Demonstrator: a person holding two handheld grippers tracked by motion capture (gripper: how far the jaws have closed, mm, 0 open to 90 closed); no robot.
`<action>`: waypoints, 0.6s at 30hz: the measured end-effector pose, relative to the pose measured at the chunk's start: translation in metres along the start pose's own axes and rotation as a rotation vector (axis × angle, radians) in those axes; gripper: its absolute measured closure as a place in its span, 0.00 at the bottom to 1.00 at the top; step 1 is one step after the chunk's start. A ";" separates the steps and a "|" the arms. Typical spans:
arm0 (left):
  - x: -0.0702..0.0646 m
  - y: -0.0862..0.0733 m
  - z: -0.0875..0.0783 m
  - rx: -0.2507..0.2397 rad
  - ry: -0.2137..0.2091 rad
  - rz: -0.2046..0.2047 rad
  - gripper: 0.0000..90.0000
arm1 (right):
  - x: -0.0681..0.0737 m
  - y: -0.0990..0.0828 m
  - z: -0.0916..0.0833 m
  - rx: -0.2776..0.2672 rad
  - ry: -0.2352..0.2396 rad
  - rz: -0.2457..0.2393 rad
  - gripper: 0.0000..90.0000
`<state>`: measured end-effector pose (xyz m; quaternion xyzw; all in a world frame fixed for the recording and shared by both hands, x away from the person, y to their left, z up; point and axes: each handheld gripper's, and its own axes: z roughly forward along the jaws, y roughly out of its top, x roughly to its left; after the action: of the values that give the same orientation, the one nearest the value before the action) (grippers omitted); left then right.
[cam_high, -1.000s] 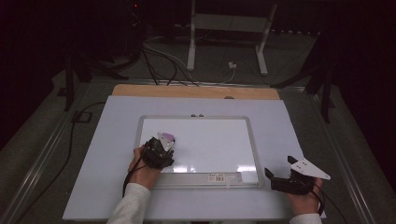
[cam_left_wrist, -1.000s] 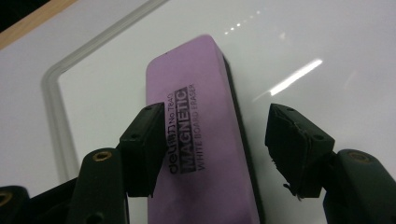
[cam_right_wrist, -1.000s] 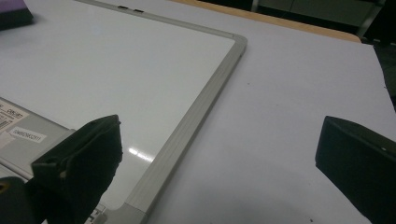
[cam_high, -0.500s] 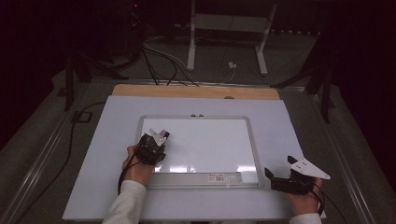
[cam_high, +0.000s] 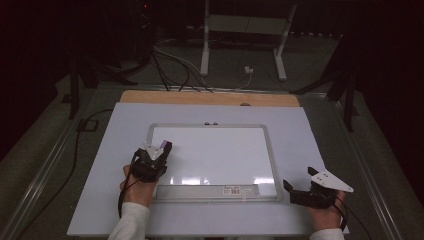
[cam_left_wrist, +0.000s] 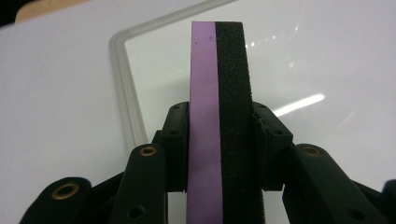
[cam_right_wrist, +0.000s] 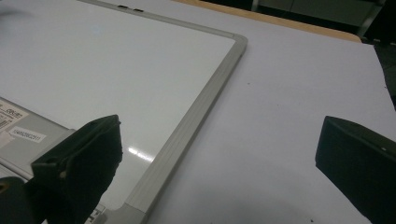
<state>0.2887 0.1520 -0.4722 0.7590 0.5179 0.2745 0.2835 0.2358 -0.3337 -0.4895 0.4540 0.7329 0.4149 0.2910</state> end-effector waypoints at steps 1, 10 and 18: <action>0.000 -0.003 -0.002 -0.003 0.006 -0.012 0.71 | 0.000 0.000 0.000 0.000 0.001 0.000 0.01; -0.003 -0.023 -0.013 0.028 0.033 -0.078 0.71 | 0.001 0.000 0.001 0.001 0.003 -0.002 0.01; -0.003 -0.035 -0.015 0.044 0.039 -0.110 0.71 | 0.002 0.001 0.001 0.002 0.006 -0.003 0.01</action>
<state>0.2553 0.1618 -0.4873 0.7299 0.5702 0.2619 0.2712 0.2364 -0.3314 -0.4897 0.4520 0.7349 0.4149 0.2890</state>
